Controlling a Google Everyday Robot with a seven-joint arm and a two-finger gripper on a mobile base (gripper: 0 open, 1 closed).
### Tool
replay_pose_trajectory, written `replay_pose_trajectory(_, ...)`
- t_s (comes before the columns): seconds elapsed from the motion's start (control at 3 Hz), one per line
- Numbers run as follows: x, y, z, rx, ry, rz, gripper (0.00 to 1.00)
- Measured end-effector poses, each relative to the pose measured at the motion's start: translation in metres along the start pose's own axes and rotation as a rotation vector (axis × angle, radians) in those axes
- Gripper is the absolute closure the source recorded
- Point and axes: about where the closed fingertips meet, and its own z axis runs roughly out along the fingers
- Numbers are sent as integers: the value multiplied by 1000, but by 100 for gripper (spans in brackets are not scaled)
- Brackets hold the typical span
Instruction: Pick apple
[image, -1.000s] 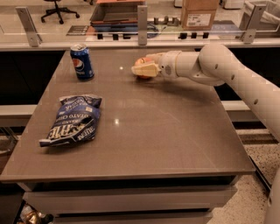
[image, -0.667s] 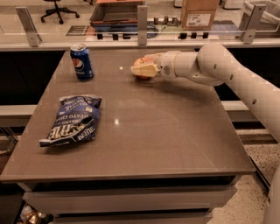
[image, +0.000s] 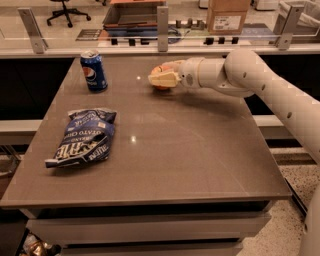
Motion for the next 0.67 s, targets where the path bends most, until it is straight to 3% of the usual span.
replay_pose_trajectory(0.67,-54,7,-27,-12,-19,-72,100)
